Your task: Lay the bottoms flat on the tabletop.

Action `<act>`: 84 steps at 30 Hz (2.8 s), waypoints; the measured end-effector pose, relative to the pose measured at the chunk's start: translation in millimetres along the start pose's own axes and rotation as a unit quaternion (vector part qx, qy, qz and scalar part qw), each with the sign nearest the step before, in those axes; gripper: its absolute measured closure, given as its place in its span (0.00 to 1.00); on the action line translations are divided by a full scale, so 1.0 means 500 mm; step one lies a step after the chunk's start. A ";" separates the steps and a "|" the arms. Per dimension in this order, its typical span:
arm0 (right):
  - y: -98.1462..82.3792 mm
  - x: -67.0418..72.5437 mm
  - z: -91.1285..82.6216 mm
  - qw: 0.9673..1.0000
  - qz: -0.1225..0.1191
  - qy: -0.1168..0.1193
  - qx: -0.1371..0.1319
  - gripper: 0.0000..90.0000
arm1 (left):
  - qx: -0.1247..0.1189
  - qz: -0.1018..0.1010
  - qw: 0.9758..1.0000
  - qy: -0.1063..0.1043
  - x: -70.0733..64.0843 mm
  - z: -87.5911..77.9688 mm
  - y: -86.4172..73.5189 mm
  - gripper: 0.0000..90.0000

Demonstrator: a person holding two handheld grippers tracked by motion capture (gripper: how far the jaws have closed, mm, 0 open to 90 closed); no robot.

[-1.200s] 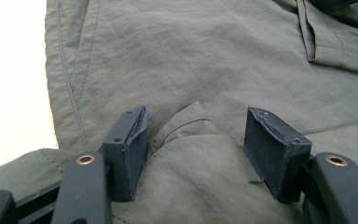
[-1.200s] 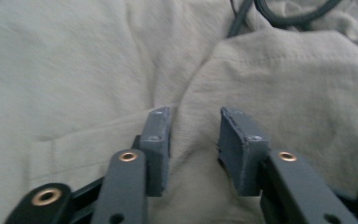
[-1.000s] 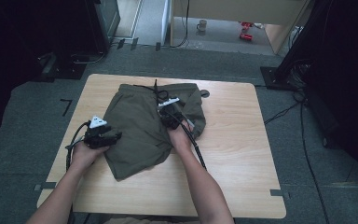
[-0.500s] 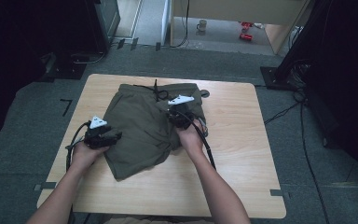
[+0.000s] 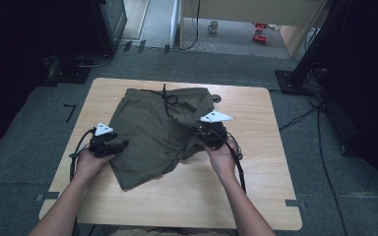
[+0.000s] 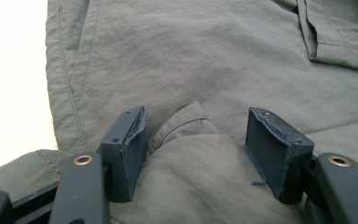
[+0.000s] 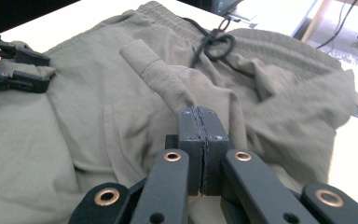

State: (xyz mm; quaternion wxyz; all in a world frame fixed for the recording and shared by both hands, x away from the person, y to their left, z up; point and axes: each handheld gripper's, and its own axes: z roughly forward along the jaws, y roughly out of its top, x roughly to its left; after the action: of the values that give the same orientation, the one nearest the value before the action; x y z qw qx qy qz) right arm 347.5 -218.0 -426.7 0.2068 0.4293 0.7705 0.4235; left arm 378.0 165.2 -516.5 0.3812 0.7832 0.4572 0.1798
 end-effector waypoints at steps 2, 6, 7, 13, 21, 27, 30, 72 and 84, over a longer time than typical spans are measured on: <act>-0.013 -0.008 -0.014 1.000 0.005 -0.004 0.000 1.00 | 0.000 0.000 1.000 0.001 -0.001 0.000 0.000 0.43; -0.039 -0.021 -0.038 1.000 0.016 -0.011 -0.002 1.00 | 0.000 0.000 1.000 0.002 -0.002 0.000 -0.001 0.43; -0.045 -0.024 -0.043 1.000 0.019 -0.011 -0.003 1.00 | 0.000 0.000 1.000 0.002 -0.002 -0.001 -0.001 0.43; -0.081 -0.025 -0.067 0.999 0.031 -0.008 -0.004 1.00 | 0.001 0.002 1.000 0.005 -0.003 -0.002 -0.002 0.43; -0.135 -0.013 -0.093 0.999 0.044 0.000 -0.001 1.00 | 0.002 0.004 1.000 0.007 -0.004 -0.002 -0.002 0.43; -0.182 -0.004 -0.103 0.998 0.063 0.010 0.011 1.00 | 0.002 0.005 1.000 0.008 -0.005 -0.002 -0.003 0.43; -0.202 -0.001 -0.105 0.998 0.066 0.011 0.020 1.00 | 0.002 0.004 1.000 0.008 -0.005 -0.002 -0.003 0.43; -0.138 -0.030 -0.065 0.998 0.043 0.038 0.025 0.69 | 0.004 0.008 1.000 0.011 -0.006 -0.004 -0.004 0.43; -0.082 -0.048 -0.005 0.999 0.032 0.033 0.029 0.58 | 0.003 0.007 1.000 0.011 -0.007 -0.004 -0.004 0.43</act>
State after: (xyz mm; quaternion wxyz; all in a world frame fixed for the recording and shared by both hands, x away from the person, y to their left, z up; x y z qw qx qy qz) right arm 339.0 -250.7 -460.5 0.1550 0.4453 0.7747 0.4214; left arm 374.0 163.7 -516.5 0.3726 0.7853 0.4566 0.1899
